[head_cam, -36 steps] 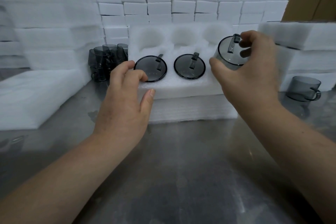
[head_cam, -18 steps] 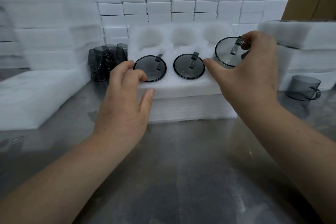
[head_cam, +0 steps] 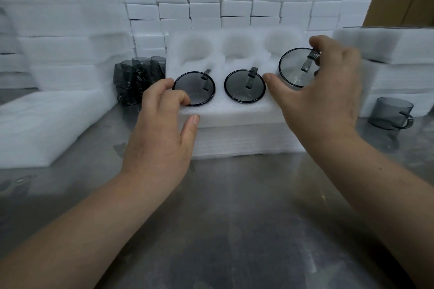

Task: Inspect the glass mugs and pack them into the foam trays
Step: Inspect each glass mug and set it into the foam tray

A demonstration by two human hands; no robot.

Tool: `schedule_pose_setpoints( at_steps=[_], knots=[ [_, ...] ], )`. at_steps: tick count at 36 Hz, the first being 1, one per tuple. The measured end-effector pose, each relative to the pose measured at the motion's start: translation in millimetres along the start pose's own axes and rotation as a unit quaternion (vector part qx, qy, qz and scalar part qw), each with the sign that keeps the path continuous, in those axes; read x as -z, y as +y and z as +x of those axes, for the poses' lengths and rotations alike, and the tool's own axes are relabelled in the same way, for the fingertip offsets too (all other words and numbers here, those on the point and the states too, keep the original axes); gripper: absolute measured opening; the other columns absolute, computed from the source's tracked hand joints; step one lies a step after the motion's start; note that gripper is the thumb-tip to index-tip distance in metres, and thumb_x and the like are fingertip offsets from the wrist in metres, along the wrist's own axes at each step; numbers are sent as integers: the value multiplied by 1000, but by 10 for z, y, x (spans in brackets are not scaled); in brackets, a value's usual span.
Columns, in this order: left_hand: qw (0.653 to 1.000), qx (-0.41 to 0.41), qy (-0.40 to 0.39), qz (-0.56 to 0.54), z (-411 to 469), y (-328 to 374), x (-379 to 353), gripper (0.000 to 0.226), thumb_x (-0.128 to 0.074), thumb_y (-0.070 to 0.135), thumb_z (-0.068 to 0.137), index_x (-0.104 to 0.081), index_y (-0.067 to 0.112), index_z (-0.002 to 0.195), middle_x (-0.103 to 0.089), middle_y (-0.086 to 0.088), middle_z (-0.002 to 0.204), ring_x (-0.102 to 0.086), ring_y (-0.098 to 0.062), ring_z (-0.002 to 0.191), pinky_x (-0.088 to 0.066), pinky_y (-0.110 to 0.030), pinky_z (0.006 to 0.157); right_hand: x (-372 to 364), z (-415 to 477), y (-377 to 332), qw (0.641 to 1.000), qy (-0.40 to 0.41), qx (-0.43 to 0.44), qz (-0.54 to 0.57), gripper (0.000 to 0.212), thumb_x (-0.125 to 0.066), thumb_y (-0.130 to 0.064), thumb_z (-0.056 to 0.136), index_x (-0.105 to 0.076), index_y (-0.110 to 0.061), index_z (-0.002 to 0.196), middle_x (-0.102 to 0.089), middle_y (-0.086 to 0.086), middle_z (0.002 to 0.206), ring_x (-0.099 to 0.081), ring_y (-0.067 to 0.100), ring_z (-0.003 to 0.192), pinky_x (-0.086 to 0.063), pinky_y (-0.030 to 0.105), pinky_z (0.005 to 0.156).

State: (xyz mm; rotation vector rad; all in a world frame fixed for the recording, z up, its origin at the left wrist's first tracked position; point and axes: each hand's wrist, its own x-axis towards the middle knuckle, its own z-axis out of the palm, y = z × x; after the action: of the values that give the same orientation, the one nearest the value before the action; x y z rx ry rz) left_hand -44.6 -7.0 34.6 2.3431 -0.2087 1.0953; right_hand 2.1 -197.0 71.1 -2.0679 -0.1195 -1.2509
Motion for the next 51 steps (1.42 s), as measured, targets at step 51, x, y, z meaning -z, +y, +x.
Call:
schedule_pose_setpoints(
  at_steps=[51],
  knots=[
    [1000, -1, -4, -12, 8, -41, -16, 20, -53, 23, 86, -48, 25, 106, -32, 2, 142, -55, -33, 98, -24, -10, 75, 102, 278, 170, 842, -176, -370, 352, 26, -67, -50, 46, -71, -32, 65, -62, -7, 120, -57, 18, 111, -41, 44, 100]
  ],
)
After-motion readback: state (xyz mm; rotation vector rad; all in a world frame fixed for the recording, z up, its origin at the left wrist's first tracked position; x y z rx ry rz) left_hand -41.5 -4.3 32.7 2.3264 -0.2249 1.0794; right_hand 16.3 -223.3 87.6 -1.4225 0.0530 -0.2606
